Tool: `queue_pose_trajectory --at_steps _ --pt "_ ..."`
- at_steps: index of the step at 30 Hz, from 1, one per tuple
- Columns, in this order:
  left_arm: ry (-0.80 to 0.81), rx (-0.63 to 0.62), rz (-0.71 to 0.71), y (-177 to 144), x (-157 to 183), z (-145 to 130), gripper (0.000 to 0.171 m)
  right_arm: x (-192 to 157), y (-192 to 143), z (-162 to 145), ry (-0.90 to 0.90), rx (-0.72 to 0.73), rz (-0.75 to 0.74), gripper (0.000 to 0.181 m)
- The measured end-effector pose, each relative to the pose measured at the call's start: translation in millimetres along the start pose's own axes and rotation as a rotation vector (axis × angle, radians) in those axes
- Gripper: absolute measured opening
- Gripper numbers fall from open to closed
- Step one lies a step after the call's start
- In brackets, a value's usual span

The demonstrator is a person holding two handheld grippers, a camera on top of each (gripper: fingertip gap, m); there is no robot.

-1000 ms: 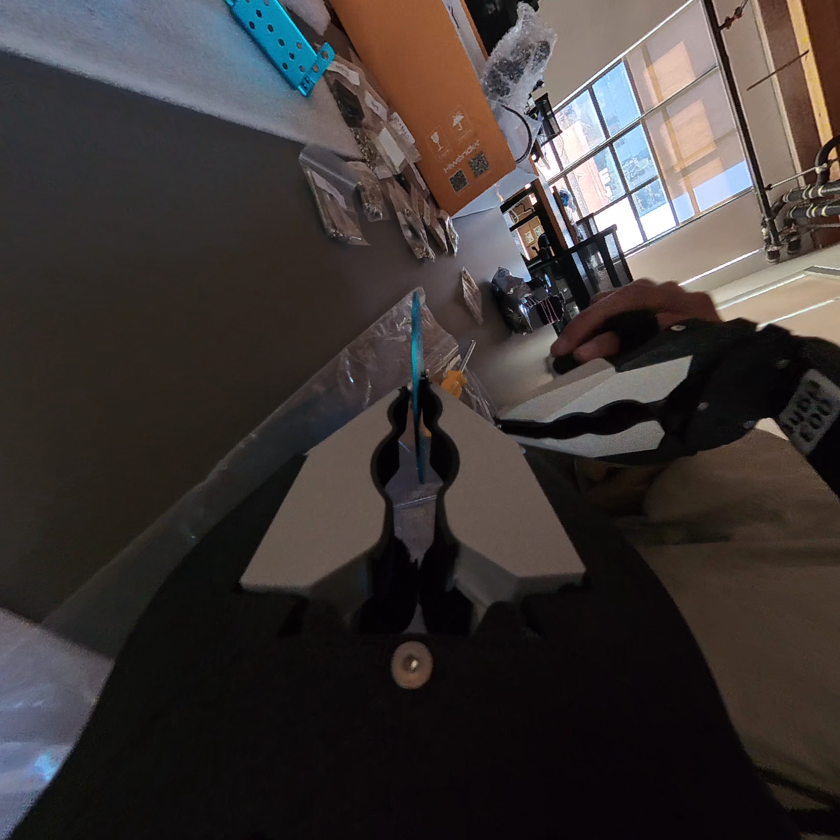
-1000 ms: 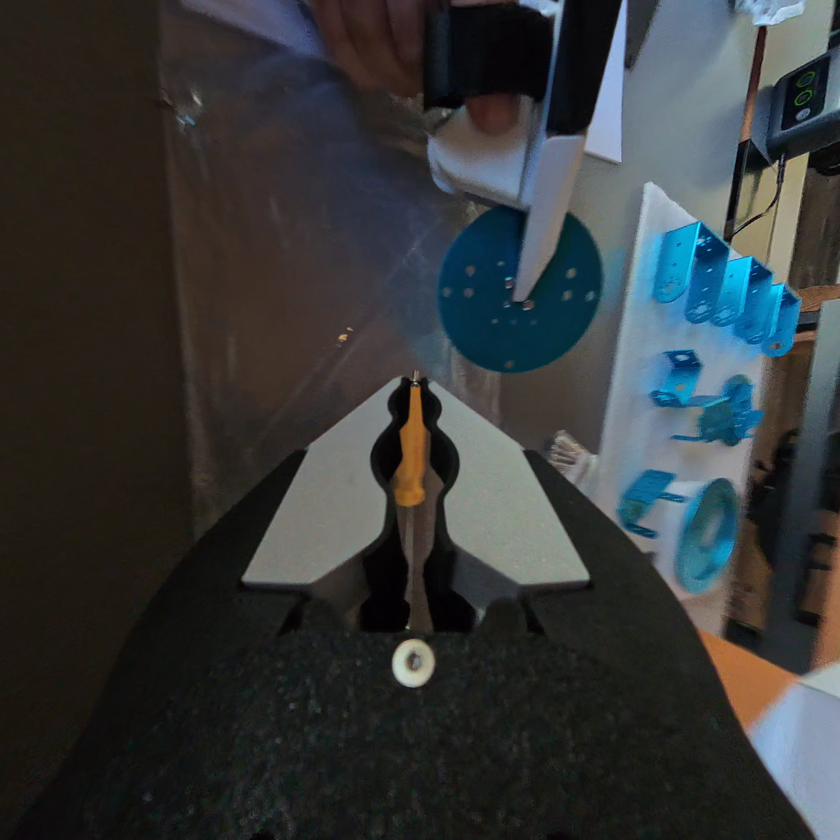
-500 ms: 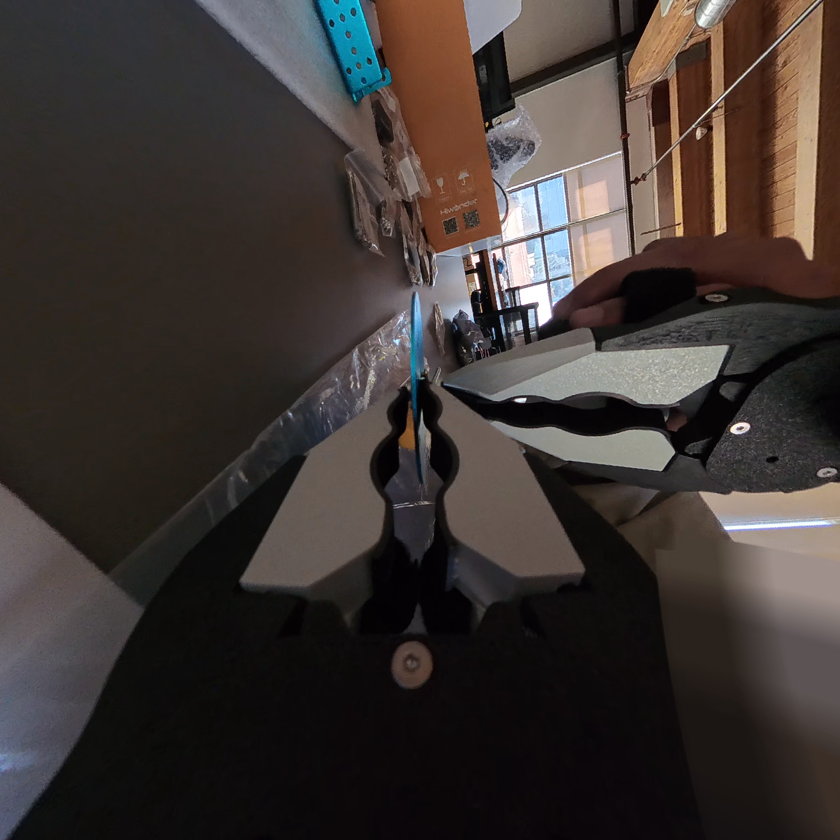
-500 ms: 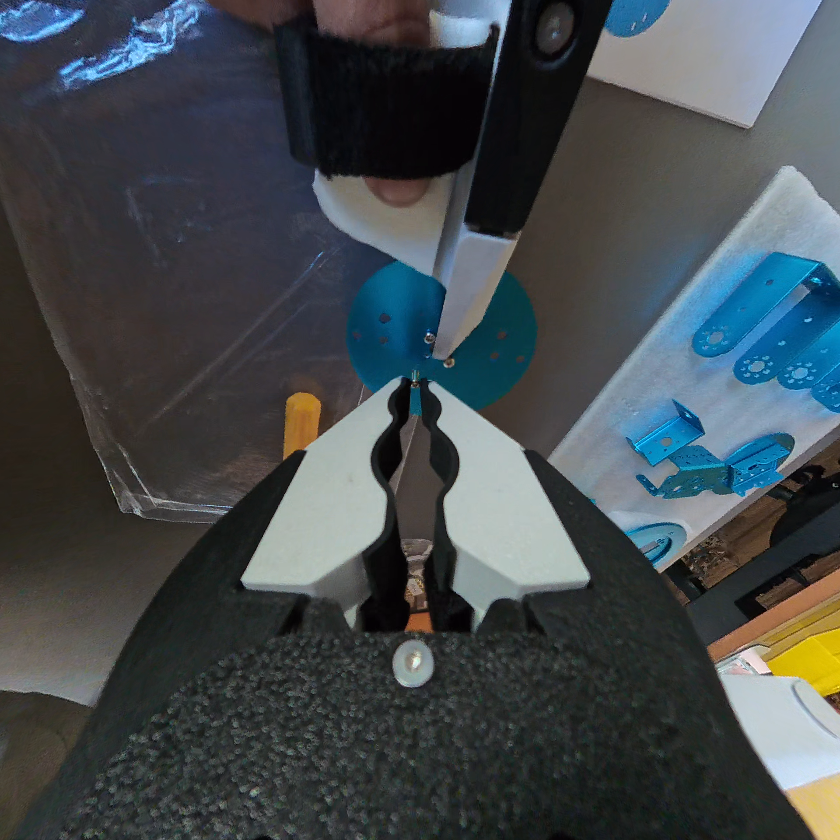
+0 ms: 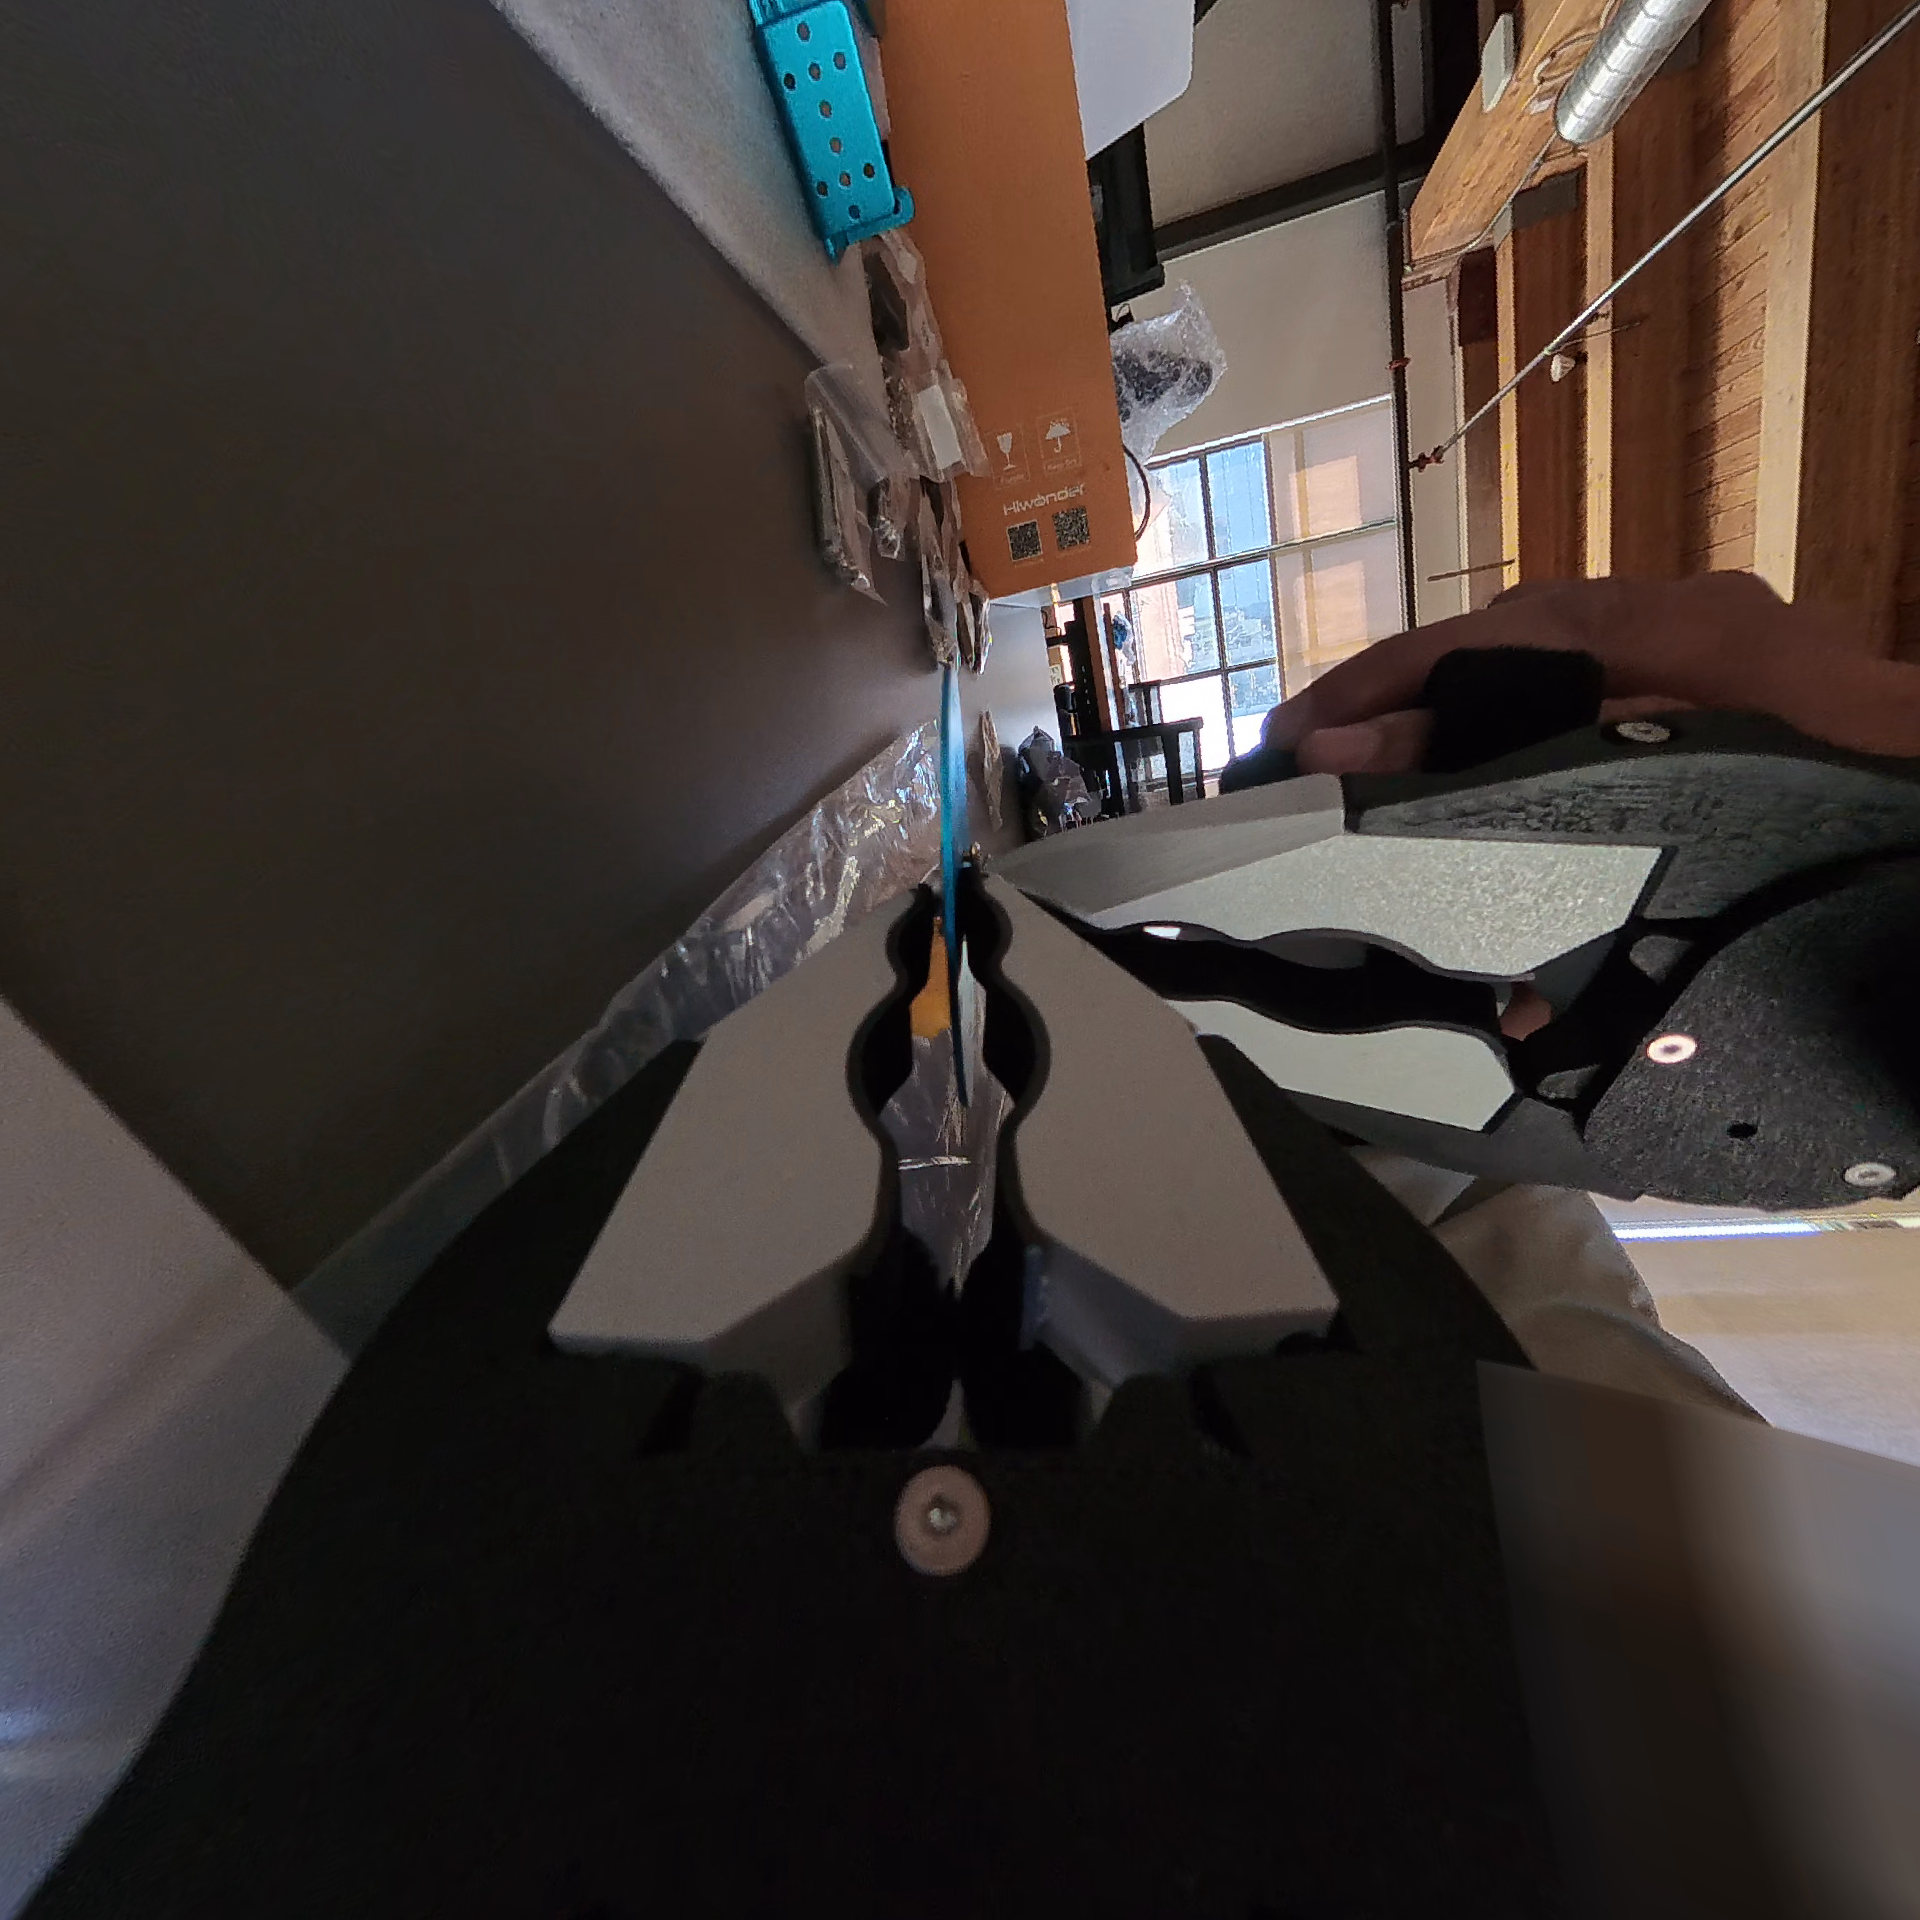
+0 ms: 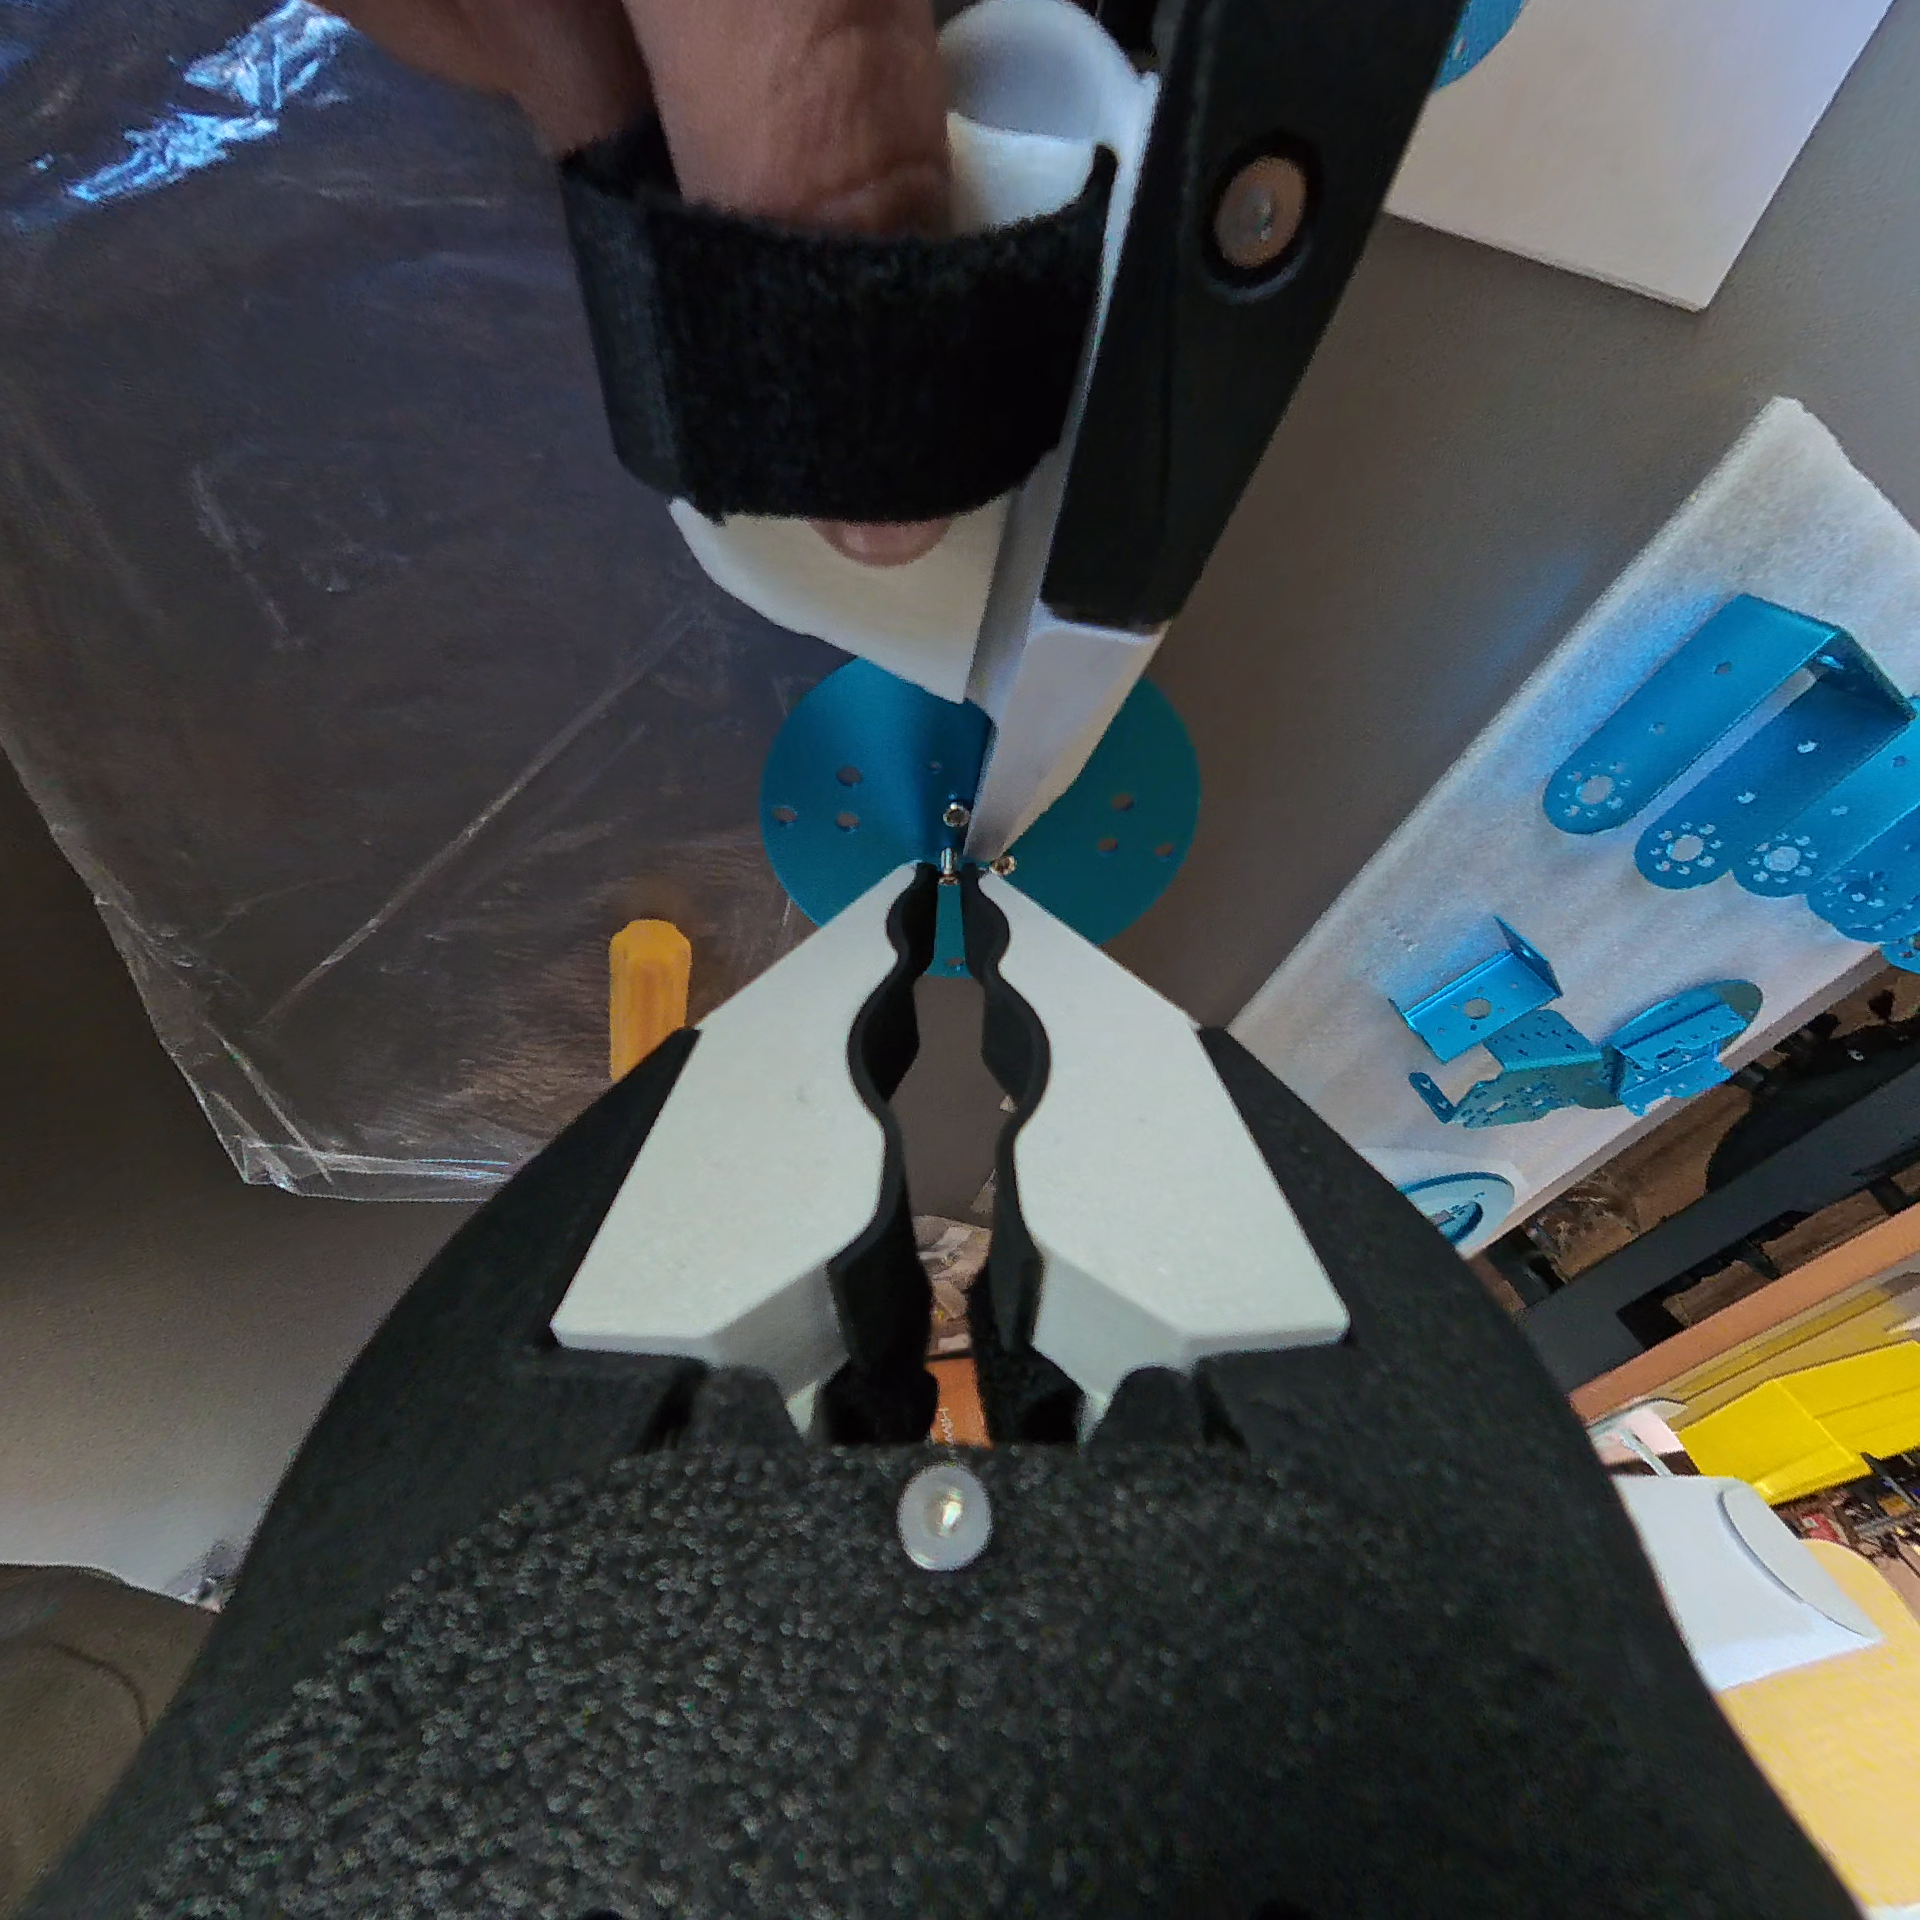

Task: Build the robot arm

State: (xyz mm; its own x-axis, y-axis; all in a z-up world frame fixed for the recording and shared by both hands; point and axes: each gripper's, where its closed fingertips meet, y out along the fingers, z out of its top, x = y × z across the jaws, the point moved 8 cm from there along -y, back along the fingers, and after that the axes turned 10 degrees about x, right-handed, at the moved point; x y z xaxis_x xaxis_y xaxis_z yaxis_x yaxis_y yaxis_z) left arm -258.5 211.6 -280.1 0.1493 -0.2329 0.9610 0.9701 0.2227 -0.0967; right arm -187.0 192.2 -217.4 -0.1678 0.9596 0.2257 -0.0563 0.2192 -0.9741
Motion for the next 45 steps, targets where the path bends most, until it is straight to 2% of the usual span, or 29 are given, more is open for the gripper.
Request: queue_pose_trajectory --at_steps 8,26,29,34,37,39,41,43,45 --pt "-0.028 0.016 -0.005 -1.5 -1.5 2.6 0.005 1.6 0.8 4.6 -0.028 -0.018 -0.035 0.004" --pt "-0.080 0.021 -0.036 -2.2 -3.0 4.2 0.005 8.6 -11.6 0.9 0.033 0.054 -0.030 0.009" --pt "-0.086 0.022 -0.040 -2.5 -3.2 4.5 0.005 10.7 -27.3 -4.1 0.075 0.143 -0.047 0.011" --pt "-0.091 0.019 -0.050 -2.9 -2.9 4.8 0.005 -0.1 -46.4 -35.1 0.236 0.434 -0.005 0.023" --pt "-0.069 0.022 -0.040 -3.5 -2.5 5.2 0.005 -16.8 -37.8 -71.6 0.360 0.655 0.069 0.028" --pt "-0.056 0.023 -0.027 -3.5 -2.6 4.9 0.005 -30.9 -21.7 -91.8 0.422 0.713 0.127 0.033" --pt "-0.038 0.017 -0.018 -2.9 -2.1 3.8 0.005 -47.4 -11.5 -100.3 0.436 0.580 0.166 0.032" --pt "-0.030 0.016 -0.013 -2.7 -1.9 3.3 0.005 -61.2 -5.5 -93.5 0.403 0.439 0.182 0.032" --pt "-0.024 0.018 -0.006 -2.8 -2.1 3.4 0.005 -69.0 -3.3 -78.7 0.331 0.279 0.166 0.040"
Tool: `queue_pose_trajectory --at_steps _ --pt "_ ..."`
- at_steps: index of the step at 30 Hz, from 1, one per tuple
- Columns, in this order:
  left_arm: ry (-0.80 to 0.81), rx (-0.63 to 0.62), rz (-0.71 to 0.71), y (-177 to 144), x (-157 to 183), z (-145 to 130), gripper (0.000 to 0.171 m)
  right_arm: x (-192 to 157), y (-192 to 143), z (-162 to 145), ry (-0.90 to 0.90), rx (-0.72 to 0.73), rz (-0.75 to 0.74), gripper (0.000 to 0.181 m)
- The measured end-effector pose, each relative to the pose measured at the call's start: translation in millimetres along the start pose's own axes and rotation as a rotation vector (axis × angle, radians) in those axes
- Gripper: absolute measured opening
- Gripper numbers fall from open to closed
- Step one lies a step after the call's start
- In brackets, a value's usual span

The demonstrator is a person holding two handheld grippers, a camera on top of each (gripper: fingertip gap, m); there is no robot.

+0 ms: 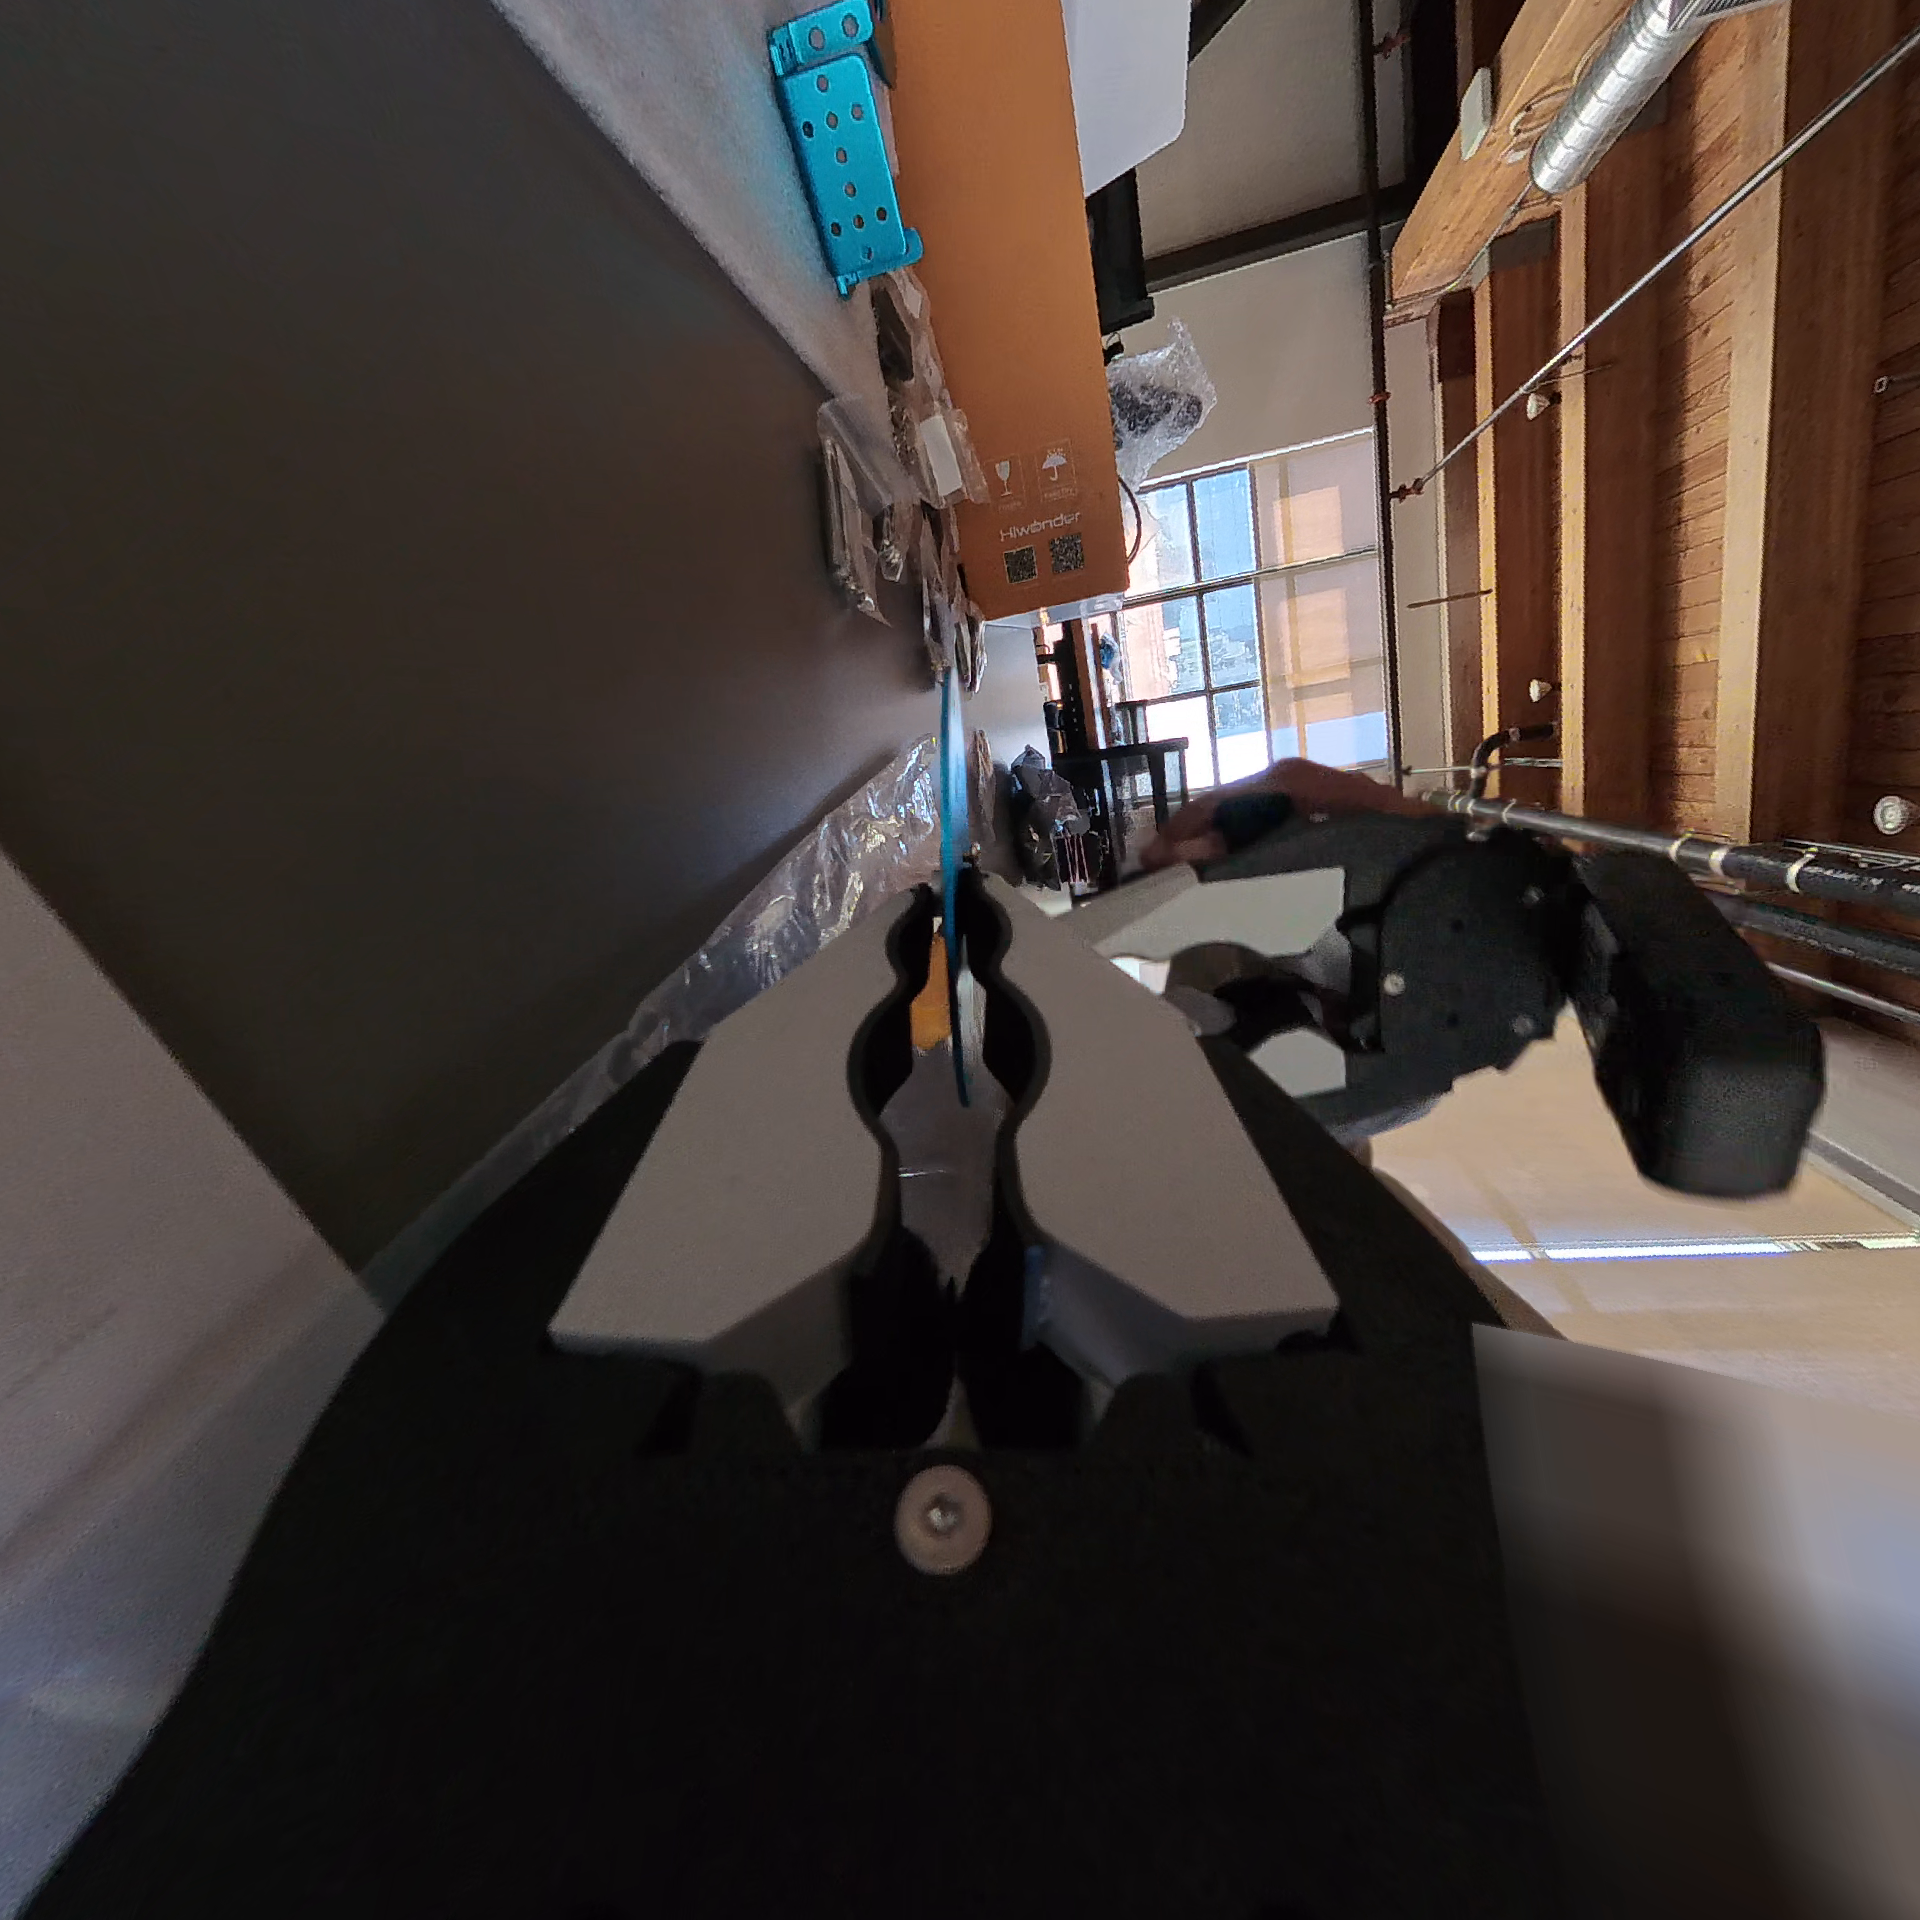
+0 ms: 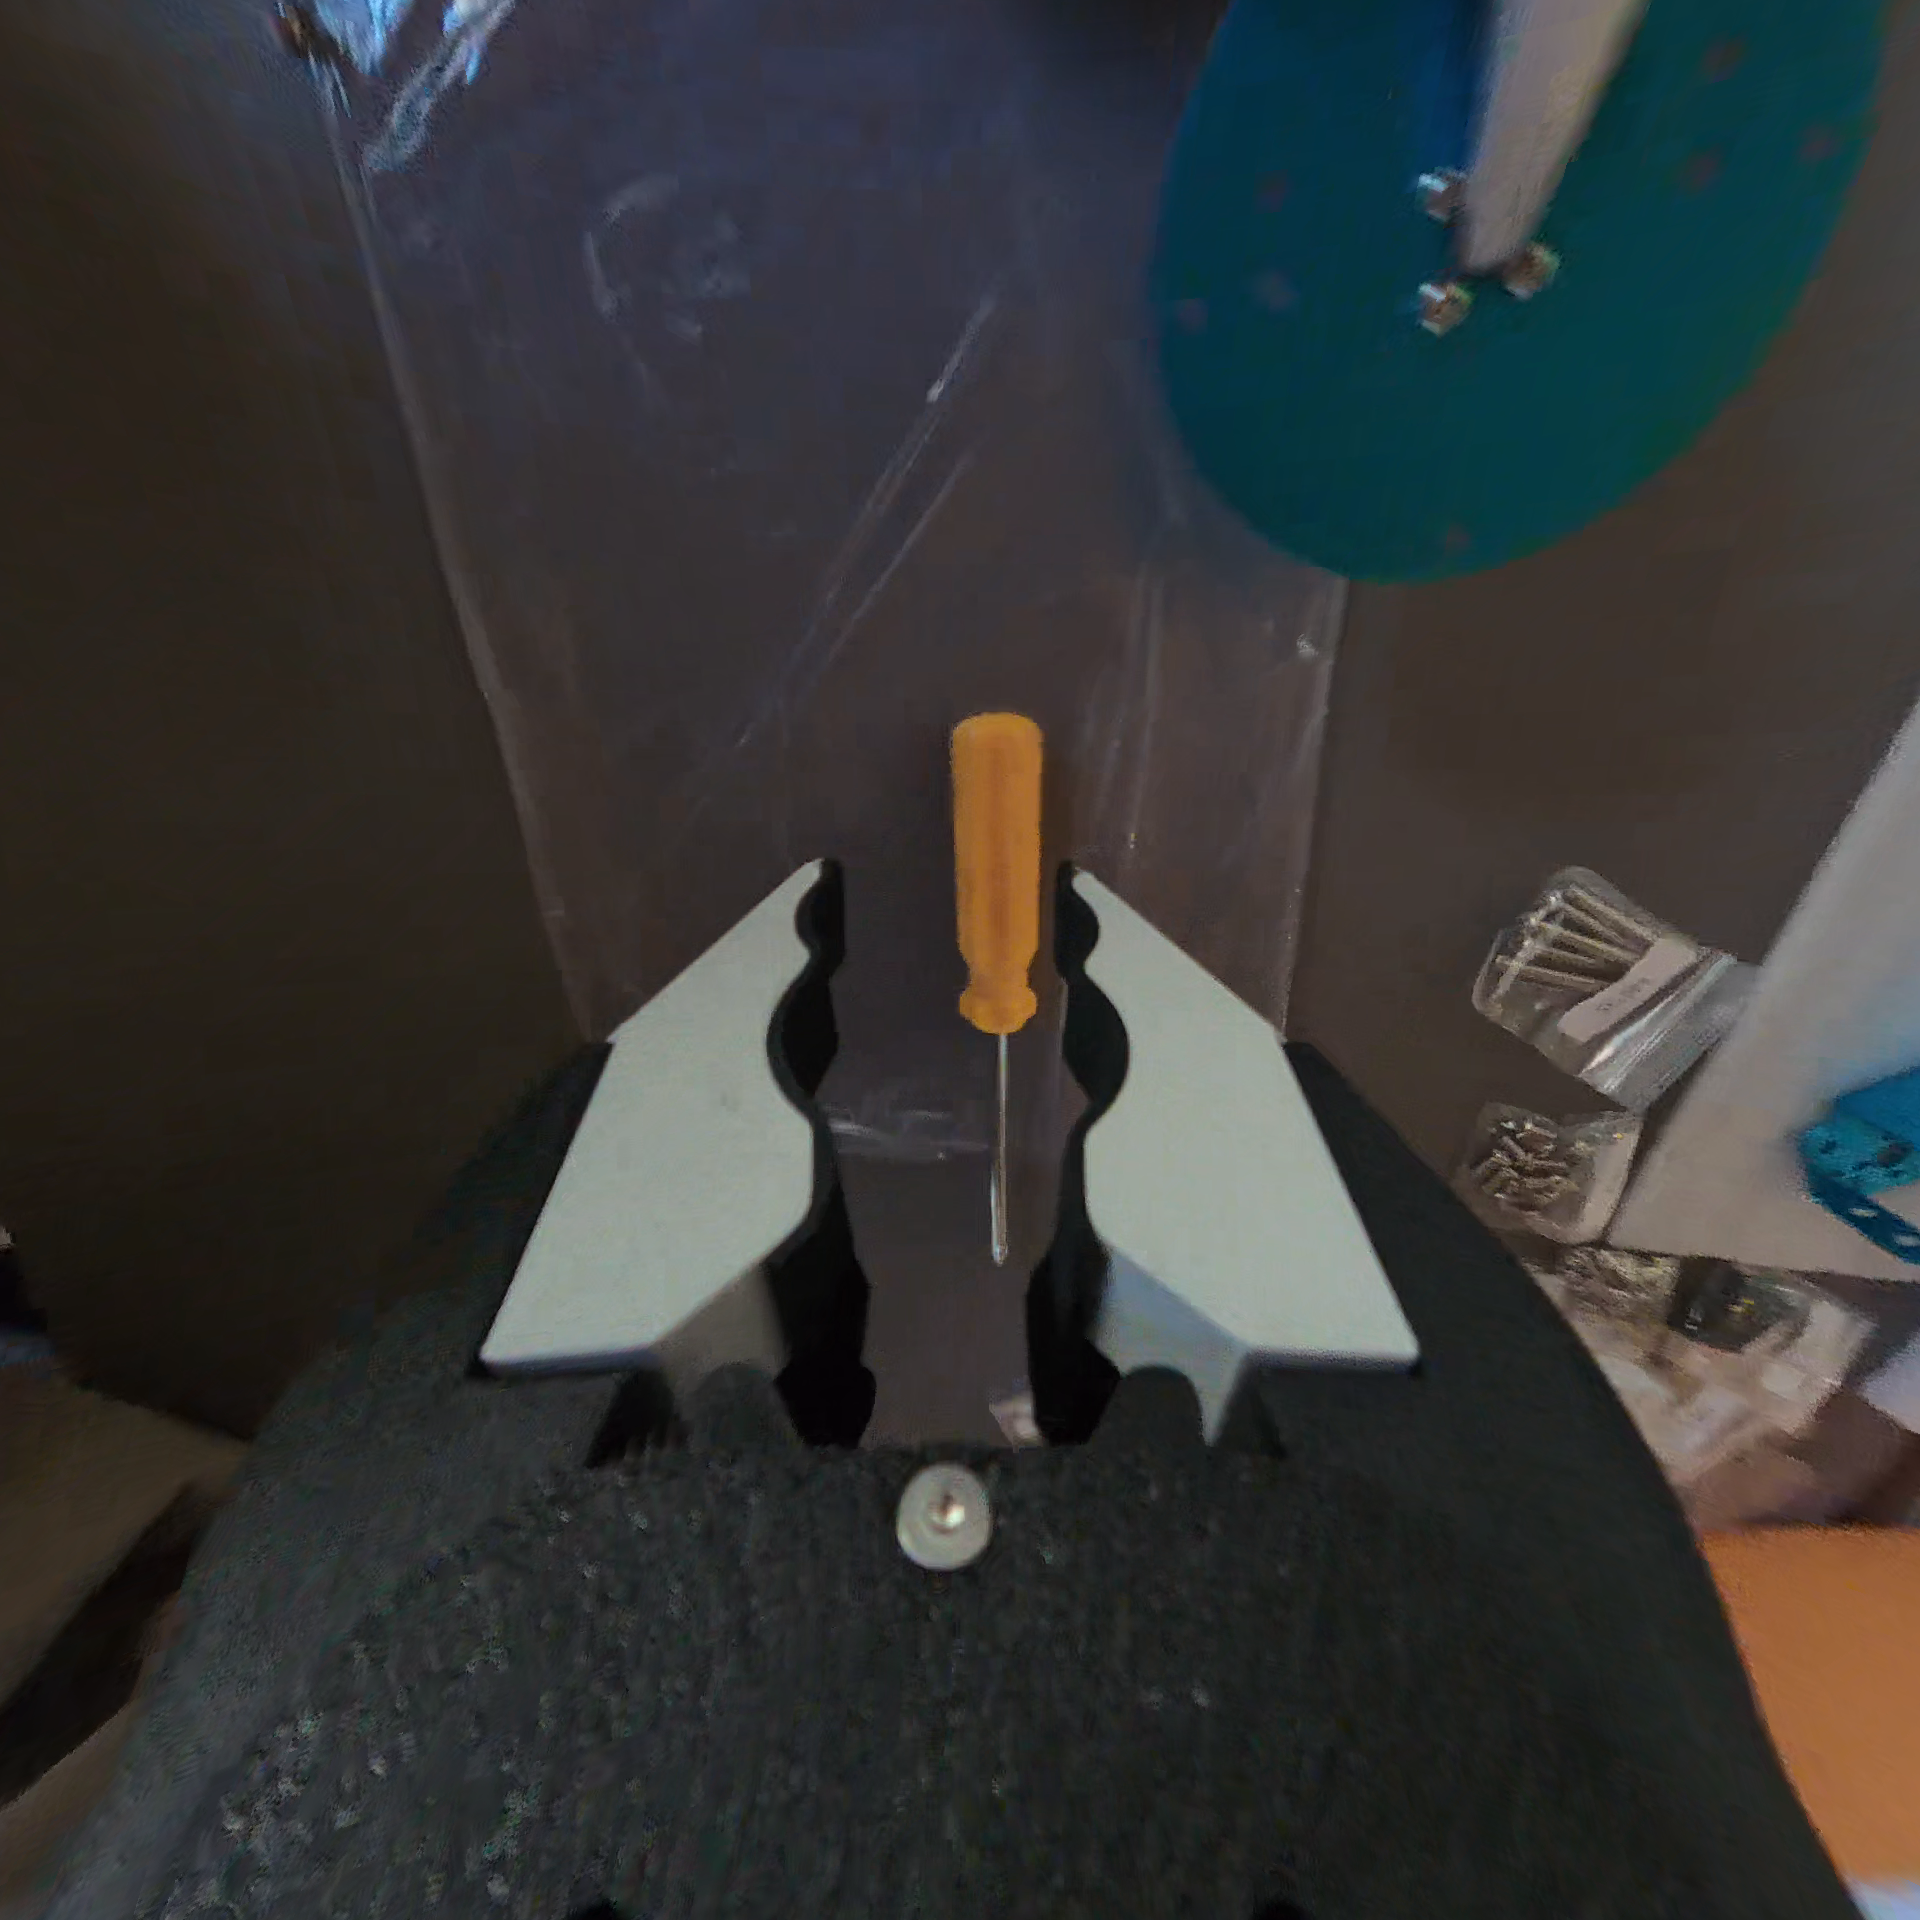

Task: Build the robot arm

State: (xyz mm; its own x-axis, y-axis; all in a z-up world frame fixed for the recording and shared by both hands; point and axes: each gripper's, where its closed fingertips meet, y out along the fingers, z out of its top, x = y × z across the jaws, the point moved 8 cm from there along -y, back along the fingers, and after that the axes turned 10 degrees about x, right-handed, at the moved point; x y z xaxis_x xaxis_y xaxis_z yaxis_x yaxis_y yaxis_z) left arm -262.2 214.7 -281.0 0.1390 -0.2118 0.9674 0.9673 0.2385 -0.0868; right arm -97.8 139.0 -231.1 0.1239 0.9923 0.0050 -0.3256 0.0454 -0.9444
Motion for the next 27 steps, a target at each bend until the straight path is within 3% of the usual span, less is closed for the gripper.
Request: queue_pose_trajectory --at_steps 4,9,17,20,27 --pt "0.007 0.003 0.008 -0.3 -0.4 0.6 0.005 -8.2 15.2 26.2 -0.096 -0.242 -0.001 0.040" --pt "0.016 0.020 0.032 -3.7 -2.8 5.9 0.005 2.3 39.2 34.6 -0.149 -0.517 -0.002 0.038" --pt "-0.017 0.085 0.020 -12.1 -6.9 22.4 0.006 -7.2 29.5 57.2 -0.174 -0.677 0.094 0.025" --pt "-0.044 0.127 -0.028 -17.1 -4.4 32.5 0.005 -13.7 24.6 65.7 -0.266 -0.774 0.117 0.027" --pt "0.007 0.218 -0.009 -34.9 -1.5 56.1 0.006 -4.4 53.4 67.2 -0.351 -0.994 0.108 0.027"
